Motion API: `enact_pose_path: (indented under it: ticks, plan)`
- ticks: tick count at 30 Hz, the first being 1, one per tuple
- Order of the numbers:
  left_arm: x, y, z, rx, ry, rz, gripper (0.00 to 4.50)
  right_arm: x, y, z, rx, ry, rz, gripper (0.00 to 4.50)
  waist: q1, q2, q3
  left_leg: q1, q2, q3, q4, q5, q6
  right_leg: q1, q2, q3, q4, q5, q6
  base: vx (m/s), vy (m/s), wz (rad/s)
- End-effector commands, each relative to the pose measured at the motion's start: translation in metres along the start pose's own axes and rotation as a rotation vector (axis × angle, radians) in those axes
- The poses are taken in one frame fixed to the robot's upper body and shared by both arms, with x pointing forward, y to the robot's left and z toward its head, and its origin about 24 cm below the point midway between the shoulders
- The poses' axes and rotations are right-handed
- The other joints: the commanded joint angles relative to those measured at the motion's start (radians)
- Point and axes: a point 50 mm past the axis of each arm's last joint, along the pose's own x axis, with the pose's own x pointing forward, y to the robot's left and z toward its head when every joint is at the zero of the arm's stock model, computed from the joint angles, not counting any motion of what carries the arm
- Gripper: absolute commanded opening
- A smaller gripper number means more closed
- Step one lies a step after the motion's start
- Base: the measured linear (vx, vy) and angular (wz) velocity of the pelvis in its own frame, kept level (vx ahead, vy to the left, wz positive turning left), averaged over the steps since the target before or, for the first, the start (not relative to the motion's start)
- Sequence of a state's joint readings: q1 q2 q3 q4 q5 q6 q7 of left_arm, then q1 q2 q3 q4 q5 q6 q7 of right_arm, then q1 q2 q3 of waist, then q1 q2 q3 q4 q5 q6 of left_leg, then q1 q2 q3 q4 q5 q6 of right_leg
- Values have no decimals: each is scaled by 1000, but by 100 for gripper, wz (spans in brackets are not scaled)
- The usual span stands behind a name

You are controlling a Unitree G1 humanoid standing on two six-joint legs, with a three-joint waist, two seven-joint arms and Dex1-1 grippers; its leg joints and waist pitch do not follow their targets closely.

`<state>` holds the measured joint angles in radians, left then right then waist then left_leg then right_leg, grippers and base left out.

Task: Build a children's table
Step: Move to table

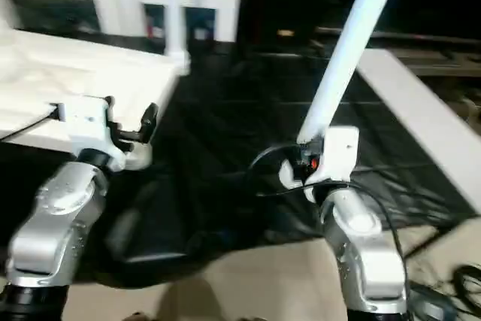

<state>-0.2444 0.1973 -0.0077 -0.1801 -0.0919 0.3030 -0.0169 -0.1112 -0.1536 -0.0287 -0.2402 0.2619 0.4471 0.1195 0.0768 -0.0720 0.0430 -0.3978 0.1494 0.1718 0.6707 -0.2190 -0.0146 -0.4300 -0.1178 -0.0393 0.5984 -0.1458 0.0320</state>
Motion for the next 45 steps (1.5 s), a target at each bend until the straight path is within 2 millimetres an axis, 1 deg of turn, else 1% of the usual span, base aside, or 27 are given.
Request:
enact_pose_path:
  ticks: [1, 3, 6, 7, 8, 9, 10, 12, 13, 14, 15, 17, 18, 19, 20, 22, 23, 25, 27, 32, 35, 38, 40, 41, 42, 44, 45]
  plan:
    - [2, 0, 0, 15, -8, 0, 424, 1, 3, 3, -11, -31, 13, 186, -34, 26, -60, 62, 42, -9, -125, -77, 237, 14, -5, 5, -57, -361, -123, 0, 190, 11]
    - [2, 0, -1, 18, -7, 0, 424, 2, 5, 4, -10, -43, 21, 186, -70, 40, -49, 69, 31, 16, -168, -90, 305, -11, 55, -67, 5, -244, -95, -26, 199, 16]
    - [3, 0, -2, 23, -9, -1, 424, 2, 5, 3, -11, -45, 22, 186, -89, 27, -46, 55, 34, 34, -189, -257, 229, 12, 17, -72, -2, -227, -46, -58, 151, 12]
    - [3, 0, -3, 25, -14, -1, 424, 3, 6, 2, -13, -45, 26, 186, -78, 5, -46, 51, 18, 57, -142, -386, 145, 15, -73, -8, -83, -333, -41, -71, 105, 15]
    - [3, 0, -3, 27, -16, -1, 424, 3, 7, 1, -16, -43, 30, 186, -43, -11, -54, 34, 52, -17, 14, -381, 92, 51, -280, 127, -188, -584, -48, -75, 165, 5]
    - [4, 0, -3, 26, -18, 0, 424, 3, 7, 1, -18, -42, 32, 186, -60, 3, -47, -36, 64, -122, 116, -258, 15, 93, -366, 165, -199, -770, -90, -75, 165, 5]
    - [4, 0, -2, 25, -22, 2, 424, 3, 7, 1, -19, -43, 36, 186, -82, 8, -37, -37, 51, -155, 139, -211, -24, 83, -359, 124, -205, -844, -91, -76, 249, -33]
    - [4, 1, -2, 31, -31, 9, 424, 4, 9, 1, -23, -46, 47, 186, -114, 30, -23, 29, 15, -150, 8, -375, -42, 36, -159, -28, -143, -931, -36, -72, 294, -24]
    - [4, 2, -3, 37, -30, 17, 424, 5, 10, 1, -27, -46, 54, 186, -192, 56, -16, 9, 11, -138, -176, -778, -76, 26, 23, -128, 27, -603, -4, -118, 323, 12]
    - [4, 3, -3, 27, -24, 24, 424, 5, 10, 1, -30, -48, 57, 186, -193, 76, -22, -4, 2, -144, -207, -813, -94, 45, 49, -127, 161, -207, -56, -126, 272, 15]
    - [3, 4, -4, 12, -24, 22, 424, 5, 11, 1, -30, -50, 61, 186, -194, 85, -18, 40, 11, -151, -177, -687, -67, 19, 36, -119, 133, -121, -83, -126, 272, 15]
    - [3, 5, -4, 19, -27, 27, 424, 6, 11, 1, -31, -53, 63, 186, -203, 73, -29, 59, 14, -167, -175, -551, -62, 45, 17, -108, 96, -130, -89, -79, 189, -17]
    - [4, 5, -3, 28, -28, 28, 424, 6, 11, 1, -32, -54, 65, 186, -157, -15, -78, -2, 21, -146, -102, -374, -129, 138, -162, 28, -13, -281, -62, -77, 178, -25]
    - [4, 6, -3, 29, -28, 28, 424, 6, 11, 1, -31, -54, 66, 186, -115, -12, -70, -18, 21, -144, 57, -286, -106, 131, -307, 110, -108, -389, -112, -103, 171, -17]
    - [4, 6, -3, 35, -29, 28, 424, 7, 11, 1, -30, -55, 67, 186, -143, 1, -66, -54, -3, -183, 170, -150, -119, 137, -324, 90, -129, -500, -117, -88, 190, -34]
    - [4, 5, 0, 36, -46, 19, 424, 8, 12, 1, -26, -56, 71, 186, -116, -7, -33, -26, 11, -159, 95, -110, -146, 110, -211, -15, -131, -648, -202, -78, 212, -43]
    - [4, 3, 0, 27, -41, 19, 424, 8, 12, 1, -19, -58, 70, 186, -105, 35, -46, -4, 24, -140, -42, -138, -104, 116, -87, -65, -72, -569, -249, -74, 245, -10]
    - [4, 2, -1, 13, -34, 25, 424, 8, 12, 1, -13, -60, 68, 186, -147, 77, -53, 64, 97, -163, -136, -390, -137, 40, 41, -67, 46, -219, -177, -76, 241, 6]
    - [5, 2, -2, 32, -18, 24, 424, 8, 11, 1, -15, -60, 68, 186, -133, 81, -31, 43, 93, -162, -169, -615, -245, 51, 29, -54, 35, -58, -119, -80, 227, 17]
    - [5, -3, -1, 114, -25, 2, 424, 7, 13, 0, -60, -60, 94, 186, -92, 41, -34, 53, 53, -103, -140, -562, -179, 55, -25, 2, -57, -371, -61, -38, 89, 9]
    - [6, -5, -1, 119, -21, 7, 424, 7, 13, 0, -66, -62, 91, 186, -91, 51, -36, 58, 100, -130, -173, -463, -207, 65, 20, -15, -32, -194, -88, 0, 0, 0]
    - [6, -4, -2, 52, -13, 27, 424, 7, 11, 0, -68, -62, 85, 186, -90, 70, -37, 55, 165, -139, -228, -462, -102, 59, 33, -38, 31, -154, -145, -14, -78, 4]
    - [6, -4, -2, 58, -3, 35, 424, 7, 9, 0, -69, -63, 83, 186, -91, 44, -36, 43, 137, -102, -216, -594, -49, 66, 10, -20, -3, -220, -131, -19, -168, 7]
    - [7, -4, -3, 71, 9, 25, 424, 7, 7, 0, -64, -63, 74, 186, -74, 13, -36, 48, 41, -41, -120, -568, -56, 36, -23, -2, -97, -495, -124, 9, -203, 5]
    - [7, -4, -2, 62, 9, 17, 424, 7, 6, 0, -67, -62, 75, 186, -61, -1, -35, 59, 9, -24, -58, -483, -55, 12, -52, 0, -139, -736, -70, 9, -203, 5]
    - [8, -4, -1, 39, 10, 3, 424, 7, 6, 0, -71, -60, 79, 186, -28, -32, -72, -29, 25, -39, -59, -121, -32, 95, -95, 57, -115, -889, 97, 59, -157, -16]
    - [8, -5, 0, 24, 13, -4, 424, 7, 6, 0, -66, -57, 85, 186, -11, -7, -65, -50, 39, -72, -121, -51, -29, 87, -73, -18, -81, -626, 72, 67, -146, -19]
